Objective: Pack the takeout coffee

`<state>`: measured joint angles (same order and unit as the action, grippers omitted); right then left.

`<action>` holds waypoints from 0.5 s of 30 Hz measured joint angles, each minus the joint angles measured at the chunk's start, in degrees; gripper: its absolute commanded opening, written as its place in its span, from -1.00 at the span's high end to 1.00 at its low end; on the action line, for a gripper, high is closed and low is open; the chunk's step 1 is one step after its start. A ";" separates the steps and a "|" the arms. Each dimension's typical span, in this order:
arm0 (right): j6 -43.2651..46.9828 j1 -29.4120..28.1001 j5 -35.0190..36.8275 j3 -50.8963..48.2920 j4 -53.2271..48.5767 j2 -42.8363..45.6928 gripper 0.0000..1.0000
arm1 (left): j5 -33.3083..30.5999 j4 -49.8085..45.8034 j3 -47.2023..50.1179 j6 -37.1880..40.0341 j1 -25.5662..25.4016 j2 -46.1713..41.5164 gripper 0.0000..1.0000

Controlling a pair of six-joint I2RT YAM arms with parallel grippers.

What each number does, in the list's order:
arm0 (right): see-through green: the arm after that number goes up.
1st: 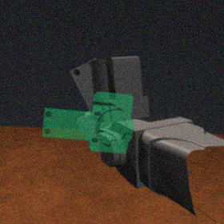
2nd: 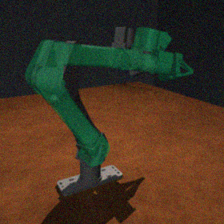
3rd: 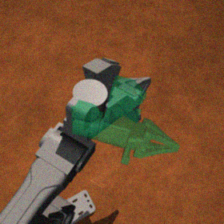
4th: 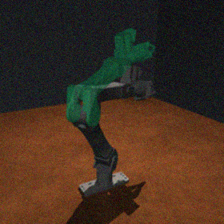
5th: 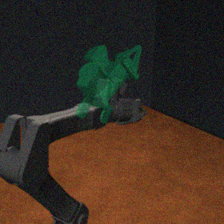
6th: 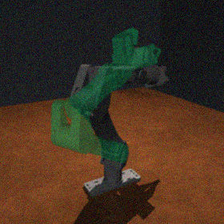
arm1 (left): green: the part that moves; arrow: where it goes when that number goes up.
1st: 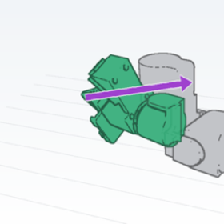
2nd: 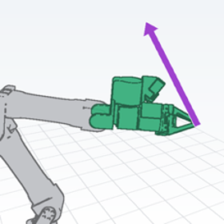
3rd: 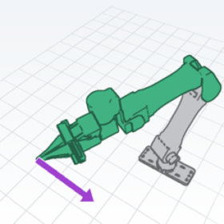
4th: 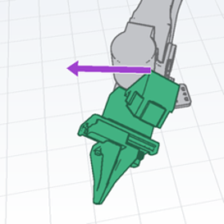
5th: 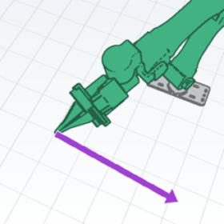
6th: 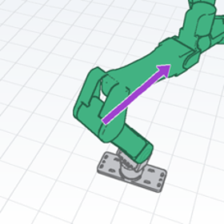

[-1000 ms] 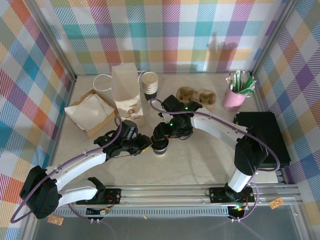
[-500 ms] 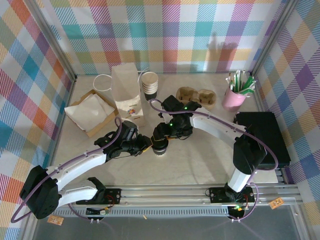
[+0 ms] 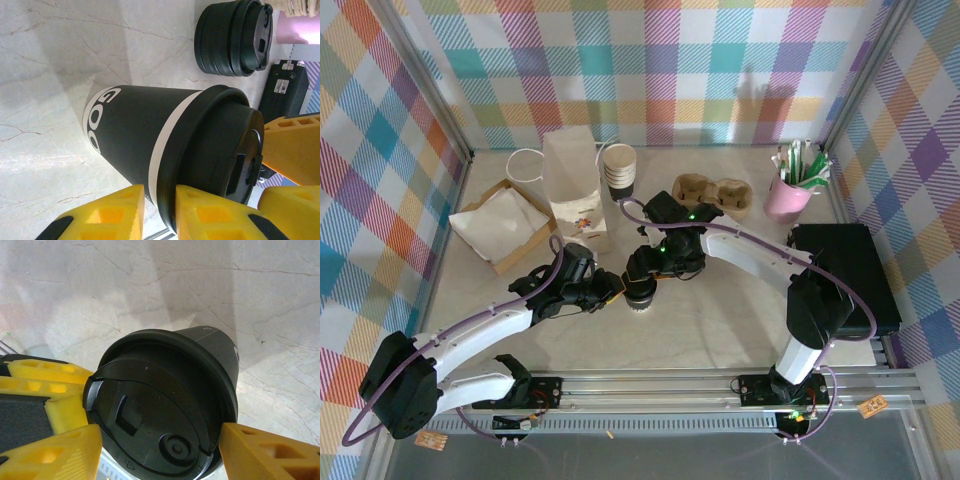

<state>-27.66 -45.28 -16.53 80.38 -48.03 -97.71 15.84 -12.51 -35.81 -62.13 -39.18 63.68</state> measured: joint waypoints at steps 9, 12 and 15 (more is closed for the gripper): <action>-0.48 -0.07 1.07 2.58 -2.89 -0.02 -0.33 | -0.94 -5.97 -4.04 3.04 0.00 1.53 0.53; -0.50 -0.07 1.25 3.41 -3.32 -0.02 -0.33 | -1.38 -7.80 -5.84 4.39 0.00 2.40 0.52; -0.52 -0.07 1.53 3.48 -3.82 -0.02 -0.33 | -1.81 -9.14 -7.15 5.42 0.00 2.60 0.51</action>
<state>-28.18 -45.34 -15.00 83.85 -51.86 -97.73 14.02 -21.65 -42.96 -56.71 -39.18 66.28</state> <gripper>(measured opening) 0.665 0.240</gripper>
